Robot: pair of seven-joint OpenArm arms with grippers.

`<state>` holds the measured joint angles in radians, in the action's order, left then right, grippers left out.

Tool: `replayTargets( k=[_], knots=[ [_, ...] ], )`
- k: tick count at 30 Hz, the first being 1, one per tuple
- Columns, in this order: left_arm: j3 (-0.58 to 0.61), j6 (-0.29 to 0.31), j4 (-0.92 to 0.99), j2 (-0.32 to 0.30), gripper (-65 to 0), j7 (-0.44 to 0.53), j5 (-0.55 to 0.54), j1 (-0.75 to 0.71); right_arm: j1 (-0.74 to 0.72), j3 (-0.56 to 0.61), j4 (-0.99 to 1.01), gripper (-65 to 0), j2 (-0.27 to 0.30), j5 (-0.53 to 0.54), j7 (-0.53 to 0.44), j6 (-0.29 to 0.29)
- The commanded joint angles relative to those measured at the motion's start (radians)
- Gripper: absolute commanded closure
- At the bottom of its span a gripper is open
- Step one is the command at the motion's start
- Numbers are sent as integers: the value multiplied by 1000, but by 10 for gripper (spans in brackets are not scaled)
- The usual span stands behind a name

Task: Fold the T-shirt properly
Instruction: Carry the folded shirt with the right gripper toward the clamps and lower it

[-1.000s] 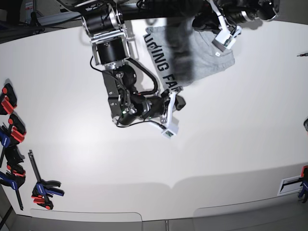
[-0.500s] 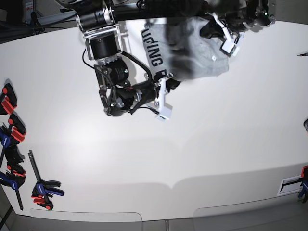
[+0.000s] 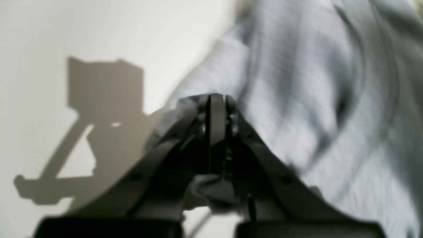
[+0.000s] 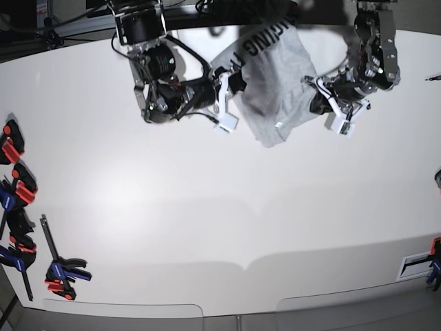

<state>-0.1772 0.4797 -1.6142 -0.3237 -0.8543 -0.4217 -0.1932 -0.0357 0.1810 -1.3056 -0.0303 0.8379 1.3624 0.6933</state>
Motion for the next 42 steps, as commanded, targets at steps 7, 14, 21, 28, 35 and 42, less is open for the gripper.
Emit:
replayTargets(
  k=[7,14,21,28,35,42],
  knots=[
    [-5,-10,129,-15,0,40,-2,161,65,2,-253,0,2,-81,-31,5],
    [-5,-10,40,-127,0,3,-151,226,64,2,-508,0,2,-363,-278,-52],
    [-126,-34,-63,-220,0,-8,-168,203,71,49,-555,0,-111,-412,-352,-80],
    [-359,-50,-65,-229,0,-8,-216,132,82,362,-534,0,-127,-540,-385,-143],
    [-448,-46,-65,-228,0,5,-268,33,50,446,-298,0,-127,-731,-454,-286],
    [-449,-46,-65,-225,0,18,-268,-24,72,325,-60,0,-127,-859,-428,-328]
  ],
)
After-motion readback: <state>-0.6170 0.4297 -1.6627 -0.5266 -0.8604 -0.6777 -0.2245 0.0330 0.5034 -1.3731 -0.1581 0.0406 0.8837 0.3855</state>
